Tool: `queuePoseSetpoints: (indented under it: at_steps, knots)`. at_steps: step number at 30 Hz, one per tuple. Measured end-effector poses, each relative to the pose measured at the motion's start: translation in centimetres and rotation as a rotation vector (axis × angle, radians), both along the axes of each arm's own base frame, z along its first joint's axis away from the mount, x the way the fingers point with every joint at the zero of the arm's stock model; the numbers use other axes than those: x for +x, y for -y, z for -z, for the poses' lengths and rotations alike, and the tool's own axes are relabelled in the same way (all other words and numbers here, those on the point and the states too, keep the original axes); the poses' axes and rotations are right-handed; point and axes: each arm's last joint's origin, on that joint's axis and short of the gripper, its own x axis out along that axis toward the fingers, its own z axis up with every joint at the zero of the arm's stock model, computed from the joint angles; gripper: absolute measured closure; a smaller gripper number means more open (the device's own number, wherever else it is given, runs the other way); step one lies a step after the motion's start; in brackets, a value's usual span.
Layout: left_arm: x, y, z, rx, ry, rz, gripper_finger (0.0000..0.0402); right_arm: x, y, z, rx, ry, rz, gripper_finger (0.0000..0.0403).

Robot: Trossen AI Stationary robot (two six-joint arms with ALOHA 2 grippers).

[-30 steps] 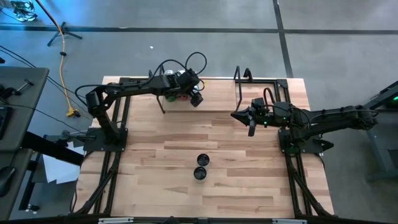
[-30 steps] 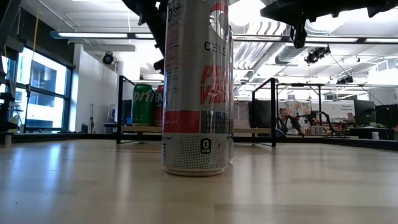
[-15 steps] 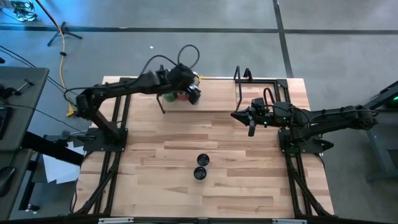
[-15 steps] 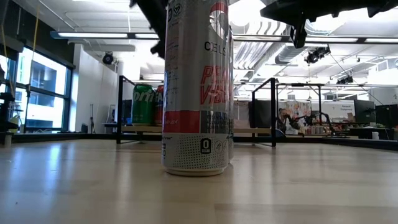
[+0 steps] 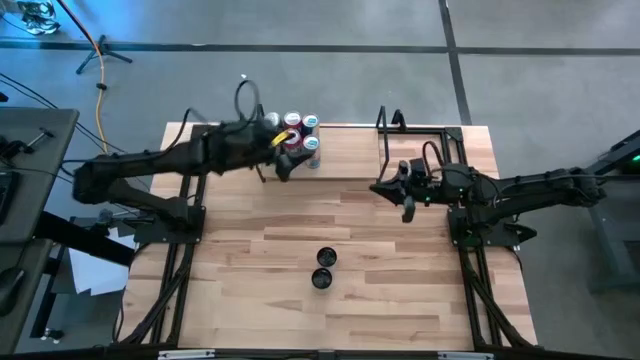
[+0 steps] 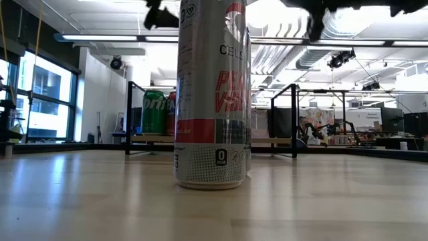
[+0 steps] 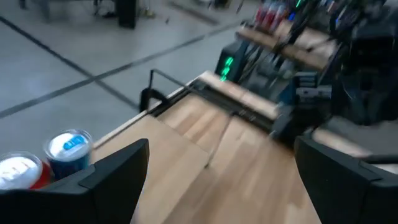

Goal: Place canned beverage on shelf
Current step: Put the blue soda can on the shelf aligned with the blue soda can

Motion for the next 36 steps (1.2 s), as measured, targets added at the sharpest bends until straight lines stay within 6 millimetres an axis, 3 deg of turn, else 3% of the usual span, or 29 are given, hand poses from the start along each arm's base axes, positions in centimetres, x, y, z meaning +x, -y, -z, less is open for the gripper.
queuePoseSetpoints:
  at_steps: [6, 10, 13, 18, 25, 31, 36]
  knots:
    - [-4.1, 2.3, 2.9, -0.102, 0.268, 0.050, 0.0044, 3.8, -2.4, -2.2, -0.205, -0.139, -0.117, 0.0403]
    - [-6.8, 3.6, 2.2, -0.083, 0.492, 0.111, 0.0051, 7.6, -3.3, -3.3, -0.417, -0.406, -0.096, 0.0403]
    - [-8.6, 4.2, 0.9, -0.011, 0.567, 0.146, 0.0069, 10.2, -3.2, -3.0, -0.540, -0.597, -0.047, 0.0403]
    - [-10.4, 4.9, -0.3, 0.090, 0.599, 0.143, 0.0147, 14.2, -2.6, -1.5, -0.631, -0.754, -0.036, 0.0403]
    - [-11.5, 5.5, 0.0, 0.090, 0.534, 0.131, 0.0373, 18.2, -1.6, 1.2, -0.699, -0.945, -0.033, 0.0403]
    - [-12.0, 5.6, 0.4, 0.094, 0.489, 0.138, 0.0390, 21.6, 0.0, 2.7, -0.844, -1.219, 0.113, 0.0403]
    - [-12.2, 5.6, 0.3, 0.126, 0.477, 0.144, 0.0395, 24.4, 1.9, 5.1, -0.849, -1.308, 0.135, 0.0403]
